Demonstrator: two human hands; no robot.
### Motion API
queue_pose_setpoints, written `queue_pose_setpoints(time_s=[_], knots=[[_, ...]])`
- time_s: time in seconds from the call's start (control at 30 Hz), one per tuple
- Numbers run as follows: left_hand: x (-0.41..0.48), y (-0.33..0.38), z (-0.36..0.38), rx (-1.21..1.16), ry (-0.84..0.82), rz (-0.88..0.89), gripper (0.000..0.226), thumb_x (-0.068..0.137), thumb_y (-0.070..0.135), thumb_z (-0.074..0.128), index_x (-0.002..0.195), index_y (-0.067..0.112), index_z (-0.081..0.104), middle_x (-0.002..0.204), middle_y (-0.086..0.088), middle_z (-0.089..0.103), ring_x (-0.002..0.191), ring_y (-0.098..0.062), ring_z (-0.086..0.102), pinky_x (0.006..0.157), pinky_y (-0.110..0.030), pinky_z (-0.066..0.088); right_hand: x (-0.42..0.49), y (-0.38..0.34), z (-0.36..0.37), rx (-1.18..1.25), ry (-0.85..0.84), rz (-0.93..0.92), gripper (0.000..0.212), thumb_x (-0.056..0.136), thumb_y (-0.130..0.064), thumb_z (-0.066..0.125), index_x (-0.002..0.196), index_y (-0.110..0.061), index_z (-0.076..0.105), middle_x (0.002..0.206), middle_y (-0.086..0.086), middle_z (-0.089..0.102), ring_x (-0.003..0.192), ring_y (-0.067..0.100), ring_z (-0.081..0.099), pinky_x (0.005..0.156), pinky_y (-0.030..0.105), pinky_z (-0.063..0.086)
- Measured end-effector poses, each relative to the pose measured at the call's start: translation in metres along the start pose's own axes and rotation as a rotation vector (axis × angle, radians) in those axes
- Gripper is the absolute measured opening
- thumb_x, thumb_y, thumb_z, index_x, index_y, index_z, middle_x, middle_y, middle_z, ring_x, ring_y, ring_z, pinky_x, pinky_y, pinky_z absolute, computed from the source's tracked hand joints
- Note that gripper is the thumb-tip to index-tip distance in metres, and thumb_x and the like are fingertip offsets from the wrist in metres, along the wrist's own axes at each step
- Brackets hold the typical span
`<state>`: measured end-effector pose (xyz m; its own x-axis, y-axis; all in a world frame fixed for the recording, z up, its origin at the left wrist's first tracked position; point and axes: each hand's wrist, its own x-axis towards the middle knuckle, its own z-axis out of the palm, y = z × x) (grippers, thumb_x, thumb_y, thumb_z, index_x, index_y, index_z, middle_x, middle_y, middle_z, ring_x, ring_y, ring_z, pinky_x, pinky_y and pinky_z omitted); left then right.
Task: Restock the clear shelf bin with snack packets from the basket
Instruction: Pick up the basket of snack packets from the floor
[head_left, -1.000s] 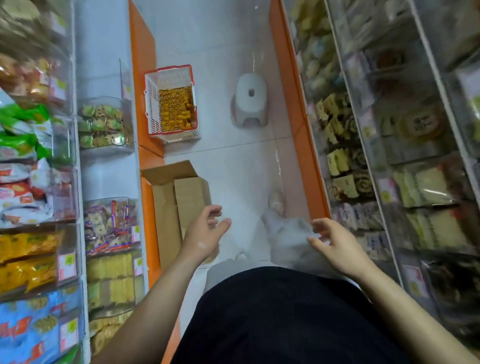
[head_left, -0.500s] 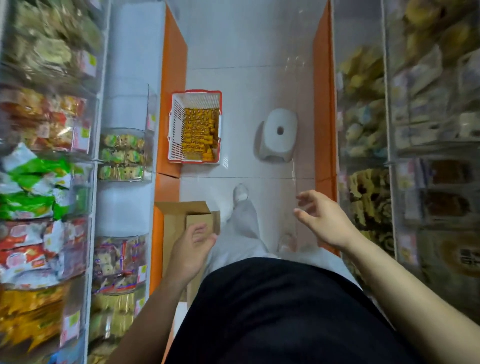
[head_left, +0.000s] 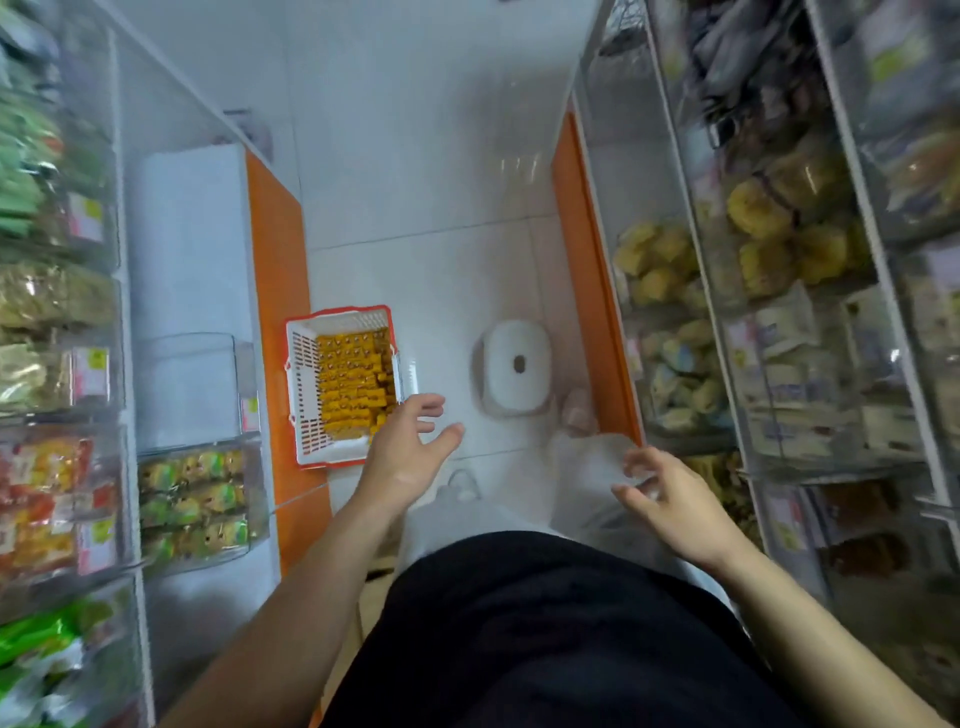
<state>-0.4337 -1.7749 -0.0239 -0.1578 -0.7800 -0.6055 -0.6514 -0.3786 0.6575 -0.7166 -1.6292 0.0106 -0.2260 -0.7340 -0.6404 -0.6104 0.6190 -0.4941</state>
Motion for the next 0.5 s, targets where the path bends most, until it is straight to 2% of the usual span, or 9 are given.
queue_pose_setpoints(time_s=[0.1, 0.17, 0.33, 0.4, 0.5], knots=[[0.045, 0.042, 0.008, -0.036, 0.037, -0.009, 0.039, 0.091, 0.035, 0.074, 0.126, 0.029, 0.059, 0.123, 0.013, 0.064, 0.110, -0.009, 0.063, 0.085, -0.038, 0.056, 0.056, -0.007, -0.035, -0.029, -0.017, -0.052, 0.037, 0.091, -0.035, 0.066, 0.124, -0.021, 0.058, 0.109, -0.009, 0.059, 0.081, -0.003, 0.057, 0.069, 0.011, 0.038], [0.063, 0.062, 0.009, -0.063, 0.078, -0.053, 0.039, 0.091, 0.035, 0.073, 0.127, 0.031, 0.058, 0.124, 0.014, 0.064, 0.110, -0.008, 0.063, 0.085, -0.041, 0.057, 0.097, -0.021, -0.063, -0.060, -0.061, -0.110, 0.037, 0.092, -0.035, 0.064, 0.126, -0.021, 0.058, 0.113, -0.008, 0.060, 0.085, -0.002, 0.056, 0.071, 0.007, 0.039], [0.081, 0.088, -0.003, -0.124, 0.188, -0.174, 0.042, 0.091, 0.022, 0.076, 0.129, 0.015, 0.060, 0.127, -0.001, 0.065, 0.113, -0.019, 0.064, 0.101, -0.036, 0.051, 0.189, -0.090, -0.124, -0.128, -0.113, -0.269, 0.040, 0.092, -0.036, 0.063, 0.128, -0.017, 0.058, 0.114, -0.003, 0.064, 0.099, 0.010, 0.062, 0.085, 0.025, 0.049], [0.085, 0.092, -0.015, -0.144, 0.227, -0.217, 0.044, 0.091, 0.021, 0.076, 0.131, 0.011, 0.061, 0.128, -0.003, 0.065, 0.115, -0.020, 0.063, 0.099, -0.030, 0.049, 0.217, -0.126, -0.135, -0.170, -0.138, -0.326, 0.040, 0.093, -0.036, 0.062, 0.128, -0.016, 0.058, 0.114, -0.002, 0.064, 0.101, 0.012, 0.062, 0.087, 0.028, 0.050], [0.101, 0.087, -0.042, -0.192, 0.259, -0.258, 0.045, 0.091, 0.021, 0.076, 0.132, 0.011, 0.061, 0.128, -0.003, 0.066, 0.114, -0.019, 0.063, 0.096, -0.028, 0.049, 0.252, -0.183, -0.137, -0.214, -0.158, -0.384, 0.037, 0.092, -0.038, 0.062, 0.123, -0.018, 0.059, 0.109, -0.003, 0.063, 0.093, 0.011, 0.063, 0.082, 0.028, 0.051]])
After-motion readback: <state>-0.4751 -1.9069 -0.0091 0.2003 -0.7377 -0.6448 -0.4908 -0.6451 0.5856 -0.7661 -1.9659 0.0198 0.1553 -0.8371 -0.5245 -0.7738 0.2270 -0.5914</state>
